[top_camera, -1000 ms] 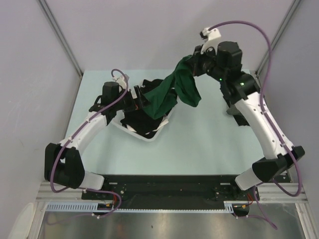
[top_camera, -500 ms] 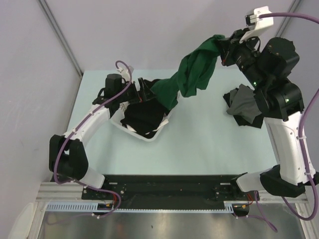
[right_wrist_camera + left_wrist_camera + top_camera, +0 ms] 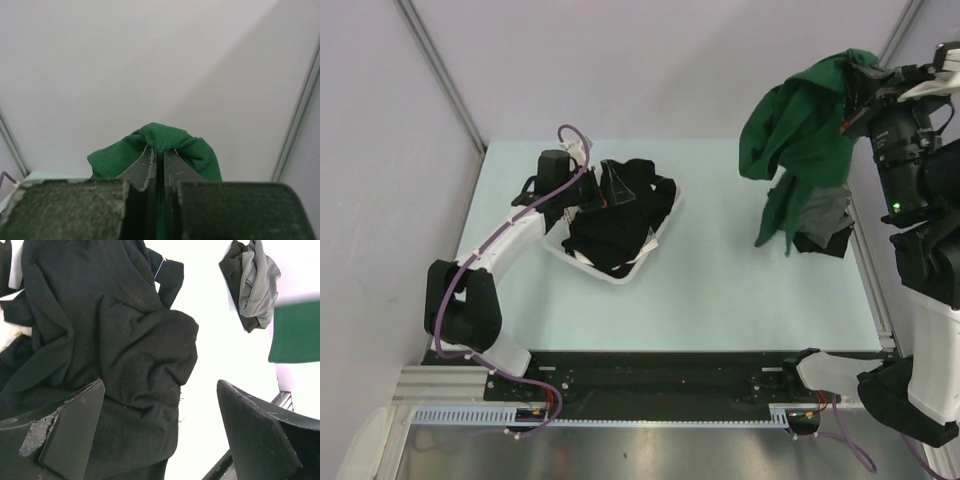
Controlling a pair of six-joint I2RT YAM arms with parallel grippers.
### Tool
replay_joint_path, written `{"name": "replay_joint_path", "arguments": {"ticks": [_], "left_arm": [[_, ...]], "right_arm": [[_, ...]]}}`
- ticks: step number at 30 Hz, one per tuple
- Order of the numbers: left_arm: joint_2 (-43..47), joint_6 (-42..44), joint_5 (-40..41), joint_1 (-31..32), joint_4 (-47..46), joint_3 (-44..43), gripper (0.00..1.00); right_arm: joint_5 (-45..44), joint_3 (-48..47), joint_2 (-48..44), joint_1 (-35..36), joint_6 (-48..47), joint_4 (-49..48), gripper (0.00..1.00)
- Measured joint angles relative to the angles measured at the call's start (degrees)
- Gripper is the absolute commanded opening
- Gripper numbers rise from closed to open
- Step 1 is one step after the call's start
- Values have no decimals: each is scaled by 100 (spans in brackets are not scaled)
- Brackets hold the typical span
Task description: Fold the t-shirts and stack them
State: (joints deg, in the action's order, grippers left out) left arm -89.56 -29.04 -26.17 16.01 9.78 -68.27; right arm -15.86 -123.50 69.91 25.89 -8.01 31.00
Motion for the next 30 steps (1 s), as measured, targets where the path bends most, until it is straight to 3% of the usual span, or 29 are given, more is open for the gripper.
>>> {"name": "replay_joint_path", "arguments": {"ticks": [7, 13, 18, 24, 27, 30], "left_arm": [[-81, -2, -4, 70, -15, -74, 99], [-81, 4, -7, 74, 2, -74, 99], [-76, 20, -2, 74, 63, -74, 98], [-35, 81, 4, 74, 146, -74, 99], [-20, 90, 11, 74, 153, -74, 99], [-9, 90, 48, 74, 157, -74, 100]], "right_arm": [[378, 2087, 52, -260, 595, -103, 0], [1123, 3832, 879, -339, 1161, -42, 0], [1449, 4098, 1528, -387, 1429, 177, 0], [1746, 4096, 1646, -402, 1598, 192, 0], [1792, 4072, 1838, -411, 1644, 251, 15], [1836, 4065, 2164, -422, 1703, 352, 23]]}}
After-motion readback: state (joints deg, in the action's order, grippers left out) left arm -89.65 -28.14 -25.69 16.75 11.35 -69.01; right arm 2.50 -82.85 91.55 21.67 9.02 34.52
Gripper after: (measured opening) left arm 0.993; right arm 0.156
